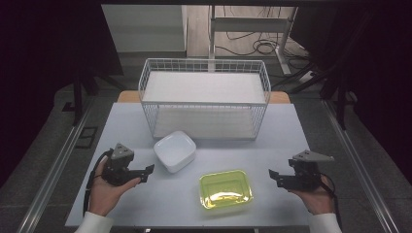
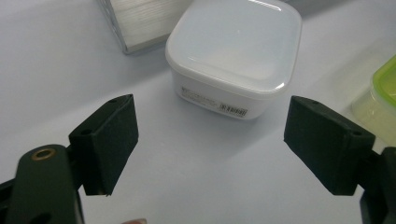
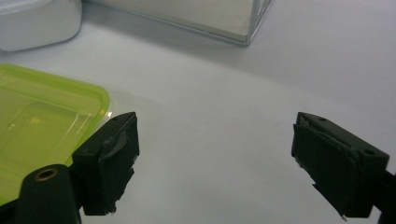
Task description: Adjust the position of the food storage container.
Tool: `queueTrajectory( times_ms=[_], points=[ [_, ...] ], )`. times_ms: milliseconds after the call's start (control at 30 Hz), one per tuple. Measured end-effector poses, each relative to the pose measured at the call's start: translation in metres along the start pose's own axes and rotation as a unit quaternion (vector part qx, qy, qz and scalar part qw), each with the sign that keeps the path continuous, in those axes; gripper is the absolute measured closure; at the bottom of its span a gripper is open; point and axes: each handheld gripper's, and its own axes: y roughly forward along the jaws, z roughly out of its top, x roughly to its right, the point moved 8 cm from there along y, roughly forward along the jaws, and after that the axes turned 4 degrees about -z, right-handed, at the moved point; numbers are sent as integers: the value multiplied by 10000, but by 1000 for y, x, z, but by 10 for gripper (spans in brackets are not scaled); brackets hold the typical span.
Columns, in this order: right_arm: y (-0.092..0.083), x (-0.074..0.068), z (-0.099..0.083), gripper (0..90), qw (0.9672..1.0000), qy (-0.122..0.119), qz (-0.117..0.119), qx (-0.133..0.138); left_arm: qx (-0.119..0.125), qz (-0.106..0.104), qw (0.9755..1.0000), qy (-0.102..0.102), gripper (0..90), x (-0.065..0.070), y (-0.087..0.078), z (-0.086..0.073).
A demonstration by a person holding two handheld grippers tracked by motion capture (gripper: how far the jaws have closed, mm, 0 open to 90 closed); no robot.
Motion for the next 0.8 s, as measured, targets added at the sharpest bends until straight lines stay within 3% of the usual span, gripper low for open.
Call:
queueTrajectory(
  times_ms=[333,467,567,800],
  points=[
    [3,-5,-6,196,9997,-113,115,-165,-13,-42,10000,-26,174,-1,-2,2],
    [4,-5,-8,206,9996,-109,114,-240,-73,-120,9998,-138,180,0,1,0],
    [2,-3,-7,215,9996,-18,153,-250,-142,-310,9987,-369,181,3,4,-2],
    [-3,-7,-4,228,9993,-14,251,-273,-141,-307,9986,-416,183,3,0,-4]
  ],
)
